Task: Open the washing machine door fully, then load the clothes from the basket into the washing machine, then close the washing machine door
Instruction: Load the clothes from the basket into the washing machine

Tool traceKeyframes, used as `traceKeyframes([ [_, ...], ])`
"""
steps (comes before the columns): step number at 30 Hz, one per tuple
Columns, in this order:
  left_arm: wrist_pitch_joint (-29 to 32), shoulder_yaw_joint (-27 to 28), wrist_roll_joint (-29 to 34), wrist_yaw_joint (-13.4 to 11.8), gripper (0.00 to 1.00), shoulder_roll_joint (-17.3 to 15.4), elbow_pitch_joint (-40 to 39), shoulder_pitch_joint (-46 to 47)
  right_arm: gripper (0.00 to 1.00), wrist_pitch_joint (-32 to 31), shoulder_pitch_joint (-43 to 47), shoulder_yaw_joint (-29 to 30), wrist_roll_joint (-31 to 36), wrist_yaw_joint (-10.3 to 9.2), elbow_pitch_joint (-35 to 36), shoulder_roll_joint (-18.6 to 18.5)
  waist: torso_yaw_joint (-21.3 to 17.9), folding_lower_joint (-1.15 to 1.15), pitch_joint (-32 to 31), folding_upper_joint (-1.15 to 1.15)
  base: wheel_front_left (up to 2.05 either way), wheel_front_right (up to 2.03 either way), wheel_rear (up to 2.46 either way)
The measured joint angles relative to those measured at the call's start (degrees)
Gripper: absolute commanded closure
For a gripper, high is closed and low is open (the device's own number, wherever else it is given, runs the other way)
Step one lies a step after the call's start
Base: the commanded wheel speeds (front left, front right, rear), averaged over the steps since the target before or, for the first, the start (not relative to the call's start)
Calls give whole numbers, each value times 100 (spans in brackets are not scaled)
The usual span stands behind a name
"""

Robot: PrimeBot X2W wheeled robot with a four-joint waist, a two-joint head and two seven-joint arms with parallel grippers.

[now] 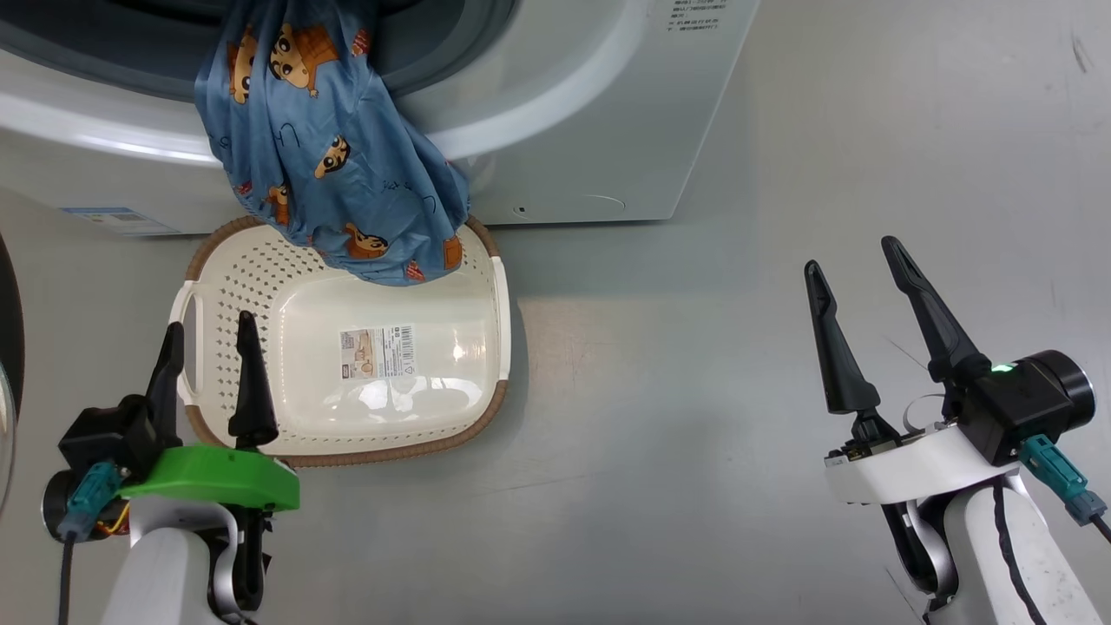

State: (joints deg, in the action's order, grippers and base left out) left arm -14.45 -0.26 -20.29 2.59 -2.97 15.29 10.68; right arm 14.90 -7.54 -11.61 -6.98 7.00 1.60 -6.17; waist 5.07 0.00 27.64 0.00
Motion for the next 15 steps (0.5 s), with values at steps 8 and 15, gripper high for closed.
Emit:
traceKeyframes([
  [8,0,-2,1,0,0,2,-668,-285,0,0,0,9,7,0,37,-13,-27,0,154,0,0,0,0],
  [15,0,-1,1,0,0,2,-954,-486,0,0,0,2,7,0,-49,16,-98,0,284,0,0,0,0],
])
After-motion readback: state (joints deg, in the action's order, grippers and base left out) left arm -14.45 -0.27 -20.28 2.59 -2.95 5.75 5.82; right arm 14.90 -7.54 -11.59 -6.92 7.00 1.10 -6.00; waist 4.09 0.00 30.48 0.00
